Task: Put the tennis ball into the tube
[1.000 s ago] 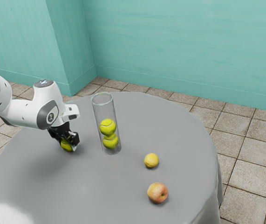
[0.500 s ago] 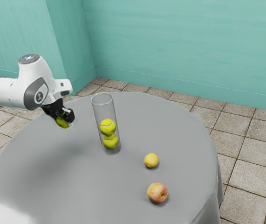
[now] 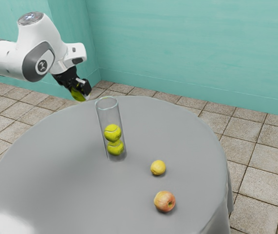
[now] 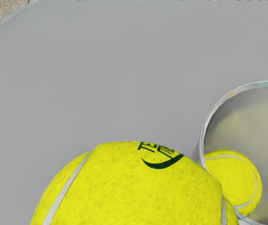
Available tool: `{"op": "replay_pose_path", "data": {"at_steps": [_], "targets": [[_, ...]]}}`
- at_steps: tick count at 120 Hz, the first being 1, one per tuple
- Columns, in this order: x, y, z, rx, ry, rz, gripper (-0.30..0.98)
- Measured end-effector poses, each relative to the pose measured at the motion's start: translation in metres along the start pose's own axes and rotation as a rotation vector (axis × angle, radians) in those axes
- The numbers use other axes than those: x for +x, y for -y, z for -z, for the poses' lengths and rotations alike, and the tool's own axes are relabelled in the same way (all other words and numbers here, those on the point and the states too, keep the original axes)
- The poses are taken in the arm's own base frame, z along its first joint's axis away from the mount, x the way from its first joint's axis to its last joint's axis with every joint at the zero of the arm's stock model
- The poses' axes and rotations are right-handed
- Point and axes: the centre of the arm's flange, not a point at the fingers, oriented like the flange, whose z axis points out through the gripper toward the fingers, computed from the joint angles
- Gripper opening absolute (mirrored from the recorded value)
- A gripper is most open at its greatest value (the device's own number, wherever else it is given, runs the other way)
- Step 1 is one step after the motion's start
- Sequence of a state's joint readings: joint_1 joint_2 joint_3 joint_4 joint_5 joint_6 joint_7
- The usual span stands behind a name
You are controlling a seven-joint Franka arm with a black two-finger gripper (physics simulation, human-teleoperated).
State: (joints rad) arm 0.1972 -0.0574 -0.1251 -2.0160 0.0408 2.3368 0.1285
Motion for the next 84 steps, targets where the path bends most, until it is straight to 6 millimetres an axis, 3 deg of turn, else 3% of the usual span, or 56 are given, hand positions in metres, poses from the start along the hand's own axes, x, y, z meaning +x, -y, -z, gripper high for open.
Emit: {"op": "replay_pose_path", "data": {"at_steps": [46, 57, 69, 84], "targets": [[0.029, -0.048, -0.007, -0.027, 0.015, -0.05, 0.44], [0.033, -0.058, -0.01, -0.035, 0.018, -0.057, 0.52], [0.035, -0.058, -0.012, -0.038, 0.02, -0.051, 0.58], [0.033, -0.043, -0.005, -0.04, 0.069, -0.015, 0.63]]}}
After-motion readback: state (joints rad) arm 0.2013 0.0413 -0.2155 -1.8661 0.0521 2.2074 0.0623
